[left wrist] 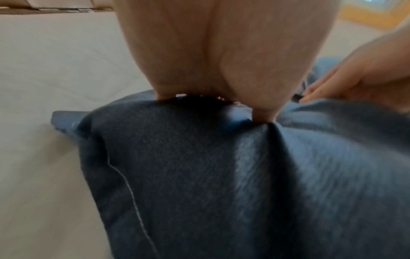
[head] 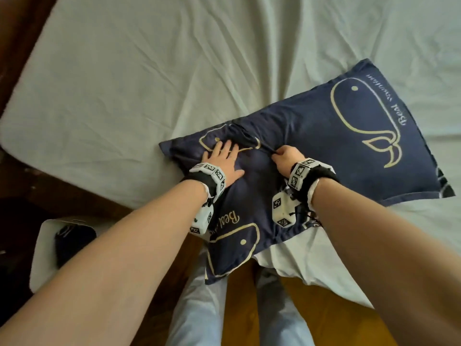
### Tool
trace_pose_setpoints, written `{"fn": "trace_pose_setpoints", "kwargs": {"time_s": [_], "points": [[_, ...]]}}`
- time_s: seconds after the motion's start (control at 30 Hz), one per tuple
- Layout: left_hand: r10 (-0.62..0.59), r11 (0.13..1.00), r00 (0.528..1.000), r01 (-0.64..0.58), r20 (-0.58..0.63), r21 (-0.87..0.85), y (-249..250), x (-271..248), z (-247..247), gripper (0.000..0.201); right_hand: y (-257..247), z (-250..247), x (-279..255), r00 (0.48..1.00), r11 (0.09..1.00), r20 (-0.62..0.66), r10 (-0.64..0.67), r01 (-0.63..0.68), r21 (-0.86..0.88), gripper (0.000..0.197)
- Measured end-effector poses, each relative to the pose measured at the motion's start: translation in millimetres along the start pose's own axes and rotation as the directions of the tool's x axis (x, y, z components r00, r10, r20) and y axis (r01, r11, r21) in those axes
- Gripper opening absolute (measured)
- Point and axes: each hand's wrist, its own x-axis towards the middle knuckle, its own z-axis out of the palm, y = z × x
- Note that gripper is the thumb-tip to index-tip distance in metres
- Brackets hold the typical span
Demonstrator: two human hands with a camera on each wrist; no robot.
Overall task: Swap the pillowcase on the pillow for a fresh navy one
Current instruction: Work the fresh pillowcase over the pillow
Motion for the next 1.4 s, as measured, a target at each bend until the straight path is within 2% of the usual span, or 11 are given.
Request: {"fn": "trace_pose_setpoints", "kwargs": {"time_s": [0.17,0.37,0.43,0.5,0.6,0.7,0.83,0.97,1.07,1.23,1.4], "points": [[-0.026,0.998,0.995,0.032,0.094,-0.062,-10,37,18,0.085,2,23,15,0.992,0.997,0.116,0.043,-0.051,0.063,0.014],[0.004,0.999,0.991,0.003,0.137,-0.052,-27,67,16,0.090,-20,28,29,0.970,0.974,0.204,0.129,-0.163,0.157,0.038],[-0.002,0.998,0.994,0.009,0.105,-0.061,-25,67,11,0.091,-22,20,25,0.964,0.969,0.237,0.122,-0.167,0.182,0.034],[-0.015,0.997,0.996,0.022,0.092,-0.080,-19,63,-1,0.090,-21,14,13,0.962,0.973,0.259,0.088,-0.138,0.184,0.023],[-0.066,0.993,0.995,0.074,0.080,-0.096,-6,42,-25,0.074,-11,10,-7,0.971,0.980,0.236,-0.027,-0.021,0.200,0.029],[-0.143,0.989,0.983,0.139,-0.114,-0.043,11,5,-38,0.065,5,-2,-27,0.978,0.979,0.088,-0.187,0.193,-0.059,0.025],[0.071,0.997,0.913,-0.063,-0.401,0.034,42,-38,-31,0.058,33,-17,-44,0.973,0.895,-0.039,-0.227,0.193,-0.403,0.060],[0.248,0.964,0.951,-0.225,-0.182,0.138,74,-60,-3,0.063,48,-19,-51,0.956,0.845,-0.019,-0.292,0.249,-0.474,0.033],[0.200,0.946,0.978,-0.178,-0.055,0.271,85,-58,24,0.076,48,-19,-60,0.944,0.892,-0.105,-0.312,0.253,-0.374,0.024],[0.134,0.964,0.986,-0.105,-0.103,0.243,87,-36,24,0.085,51,-21,-83,0.827,0.821,-0.144,-0.544,0.489,-0.295,0.025],[0.066,0.986,0.979,-0.035,-0.192,0.161,88,-37,10,0.067,50,-10,-84,0.859,0.776,0.099,-0.502,0.498,-0.387,0.013]]}}
